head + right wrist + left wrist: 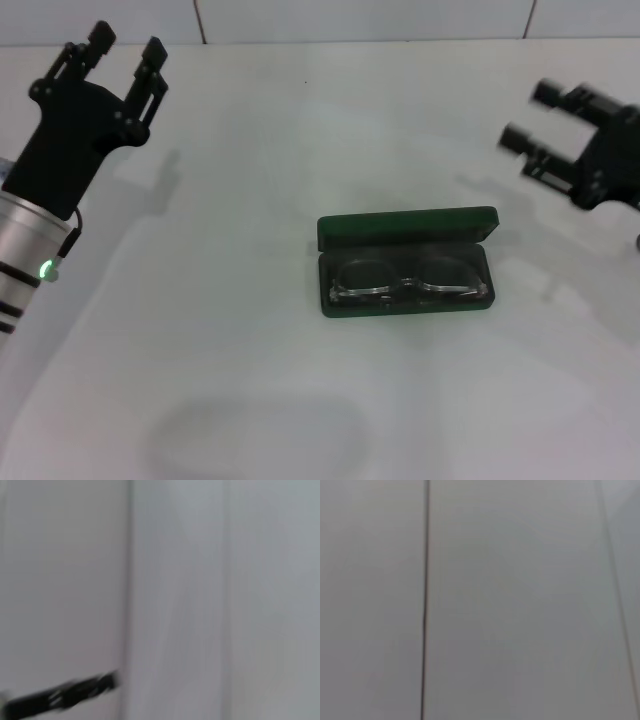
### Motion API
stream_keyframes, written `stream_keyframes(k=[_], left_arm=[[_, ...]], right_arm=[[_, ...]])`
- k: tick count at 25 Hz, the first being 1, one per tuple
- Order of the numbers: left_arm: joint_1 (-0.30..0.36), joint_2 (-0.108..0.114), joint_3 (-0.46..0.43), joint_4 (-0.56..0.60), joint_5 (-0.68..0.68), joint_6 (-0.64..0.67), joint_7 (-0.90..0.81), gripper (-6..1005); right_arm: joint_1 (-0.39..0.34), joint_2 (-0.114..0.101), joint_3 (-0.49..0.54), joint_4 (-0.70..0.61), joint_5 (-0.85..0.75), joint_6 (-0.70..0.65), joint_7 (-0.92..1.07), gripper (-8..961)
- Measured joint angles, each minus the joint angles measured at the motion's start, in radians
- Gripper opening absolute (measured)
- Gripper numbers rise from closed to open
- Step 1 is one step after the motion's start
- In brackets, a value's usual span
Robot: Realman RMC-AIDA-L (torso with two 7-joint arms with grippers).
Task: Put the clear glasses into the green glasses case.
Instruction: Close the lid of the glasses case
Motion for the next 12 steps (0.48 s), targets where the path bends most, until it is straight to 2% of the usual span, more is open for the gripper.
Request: stream_keyframes(k=[3, 8, 11, 12], left_arm=[[-0.016, 0.000, 0.031, -0.001, 0.004, -0.072, -0.039, 580], [-0.034, 0.011, 0.236, 0.041, 0.007, -0.088, -0.145, 582], [-0.077, 0.040, 0.352, 0.087, 0.071, -0.118, -0.292, 584], [-0.093, 0.049, 0.366, 0.096, 0.110, -0.137, -0.350, 584]], right_arm=[[-0.002, 0.000, 0.000, 0.081, 0.128, -0.004, -0.113, 676], [0.008, 0.000, 0.002, 0.159, 0.261, 0.011, -0.179, 679], [0.005, 0.001, 0.004, 0.171, 0.313, 0.016, -0.207, 685], [0.005, 0.001, 0.004, 0.172, 0.318, 0.018, -0.209, 687]])
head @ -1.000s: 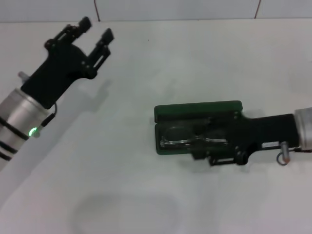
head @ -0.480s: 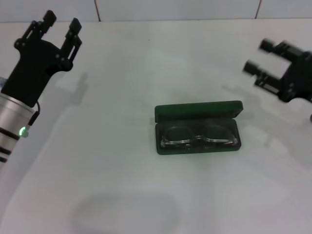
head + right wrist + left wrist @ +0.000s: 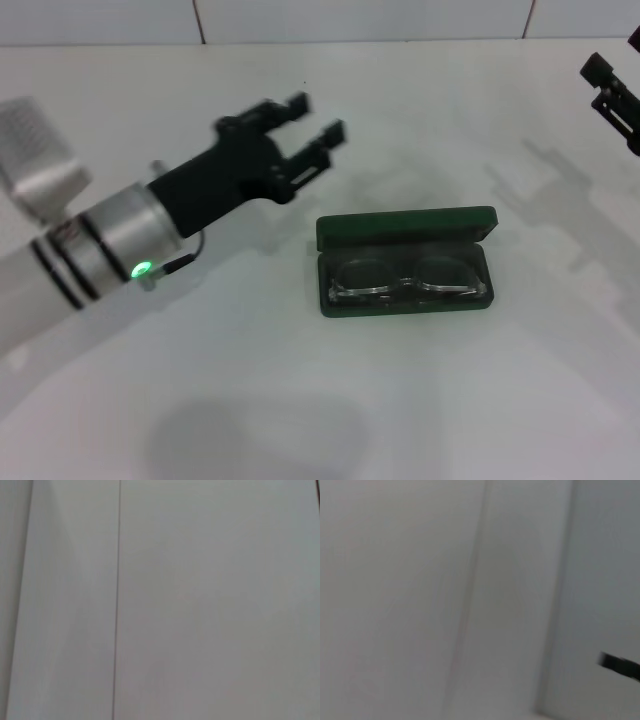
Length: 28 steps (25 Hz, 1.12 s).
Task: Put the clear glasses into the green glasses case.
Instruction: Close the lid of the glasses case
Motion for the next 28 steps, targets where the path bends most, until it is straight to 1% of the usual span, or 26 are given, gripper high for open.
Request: stream_keyframes(k=[2, 4, 6, 10, 12, 14, 17, 19, 25, 28], left_arm=[[-0.057, 0.023, 0.013, 0.020, 0.110, -0.063, -0.161, 585], [-0.110, 0.028, 0.012, 0.022, 0.195, -0.120, -0.255, 586], [-0.145, 0.026, 0.010, 0.024, 0.248, -0.173, -0.303, 586], [-0.196, 0.022, 0.012, 0.040, 0.320, -0.277, -0.401, 588], [-0.216, 0.021, 0.010, 0.042, 0.370, -0.316, -0.444, 589], [-0.228, 0.014, 0.007, 0.042, 0.405, -0.340, -0.462, 590], [-0.233, 0.007, 0.008, 0.059, 0.468, -0.347, -0.477, 591], [-0.227, 0.007, 0.008, 0.069, 0.489, -0.346, -0.481, 592], [-0.161, 0.000, 0.004, 0.153, 0.604, -0.348, -0.465, 594], [-0.123, -0.012, 0.002, 0.173, 0.635, -0.362, -0.403, 595]], right_arm=[[0.006, 0.000, 0.000, 0.001, 0.007, 0.009, -0.003, 691], [0.020, 0.001, -0.001, 0.003, 0.009, 0.025, -0.004, 695], [0.030, 0.002, -0.005, 0.007, 0.010, 0.037, -0.004, 699], [0.047, 0.002, -0.008, 0.022, 0.008, 0.064, -0.006, 707], [0.051, 0.002, -0.010, 0.024, 0.006, 0.076, -0.006, 711], [0.054, 0.003, -0.011, 0.025, 0.005, 0.083, -0.006, 715], [0.054, 0.004, -0.012, 0.026, 0.005, 0.086, -0.006, 721], [0.052, 0.004, -0.012, 0.027, 0.005, 0.086, -0.006, 725], [0.051, 0.004, -0.012, 0.040, 0.008, 0.087, -0.014, 738], [0.054, 0.004, -0.012, 0.047, 0.011, 0.088, -0.018, 744]])
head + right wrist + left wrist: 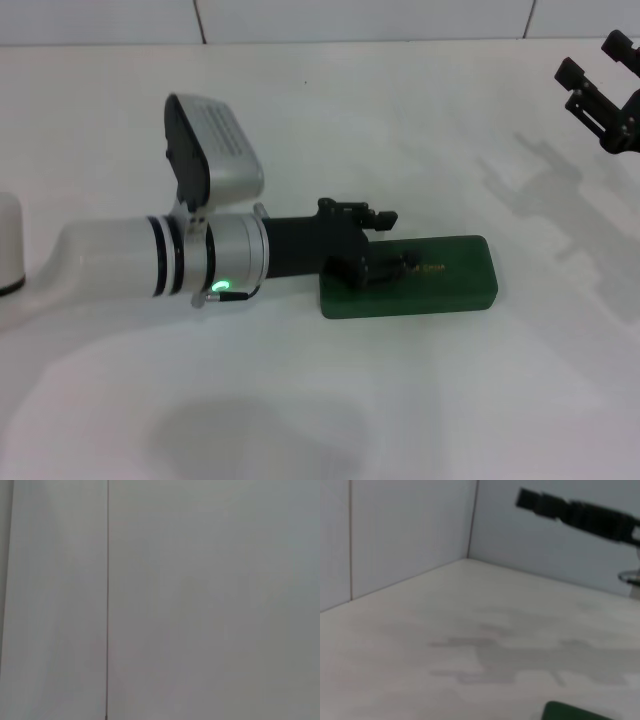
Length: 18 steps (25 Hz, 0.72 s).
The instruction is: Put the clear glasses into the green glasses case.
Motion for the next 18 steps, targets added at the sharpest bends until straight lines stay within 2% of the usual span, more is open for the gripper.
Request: stream_keyframes(k=[2, 7, 10, 11, 13, 14, 16, 18], left_arm=[[0.020, -0.010, -0.001, 0.001, 0.001, -0.007, 0.045, 596], [0.058, -0.015, -0.016, 0.013, -0.010, 0.013, 0.110, 598], [0.107, -0.011, -0.101, 0.048, -0.015, 0.112, 0.130, 599], [0.133, -0.005, -0.162, 0.060, -0.015, 0.195, 0.141, 600], [0.161, 0.008, -0.253, 0.061, -0.012, 0.341, 0.144, 601], [0.174, 0.023, -0.304, 0.057, -0.009, 0.432, 0.141, 601], [0.190, 0.042, -0.349, 0.050, -0.009, 0.515, 0.137, 602], [0.215, 0.058, -0.397, 0.044, -0.009, 0.560, 0.131, 603]], right_arm=[[0.000, 0.000, 0.000, 0.001, 0.000, 0.000, 0.000, 748], [0.001, 0.000, -0.009, -0.002, -0.005, -0.008, -0.001, 758], [0.006, -0.009, -0.064, -0.016, -0.008, -0.004, 0.012, 764], [0.009, -0.017, -0.096, -0.027, -0.010, 0.003, 0.029, 766], [0.012, -0.043, -0.171, -0.073, -0.035, 0.020, 0.112, 770], [0.013, -0.064, -0.209, -0.105, -0.062, 0.023, 0.181, 772], [0.019, -0.107, -0.259, -0.176, -0.141, -0.002, 0.323, 776], [0.031, -0.136, -0.270, -0.219, -0.224, -0.071, 0.416, 780]])
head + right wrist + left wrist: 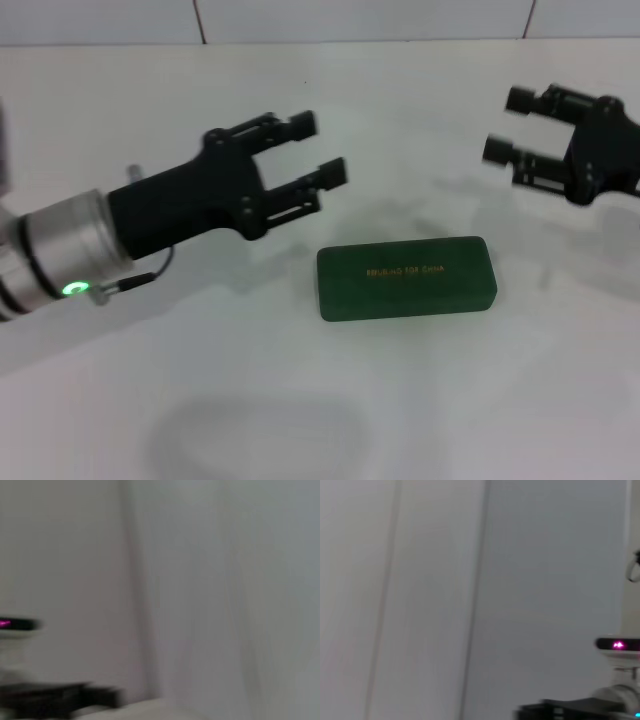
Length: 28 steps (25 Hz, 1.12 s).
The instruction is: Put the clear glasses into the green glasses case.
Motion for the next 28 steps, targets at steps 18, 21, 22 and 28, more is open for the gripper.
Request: stream_keyframes(k=[18, 21, 22, 28], left_arm=[[0.067, 0.012, -0.029, 0.008, 0.108, 0.075, 0.094, 885], [0.064, 0.012, -0.030, 0.008, 0.109, 0.074, 0.094, 885], [0.064, 0.012, -0.030, 0.008, 0.109, 0.074, 0.095, 885], [0.070, 0.008, -0.031, 0.008, 0.110, 0.073, 0.101, 885]], right_arm=[[-0.010, 0.068, 0.032, -0.055, -0.197, -0.143, -0.139, 887], [-0.011, 0.072, 0.032, -0.051, -0.198, -0.134, -0.151, 886], [-0.010, 0.073, 0.032, -0.049, -0.198, -0.132, -0.155, 886], [-0.006, 0.080, 0.029, -0.048, -0.199, -0.124, -0.158, 886]])
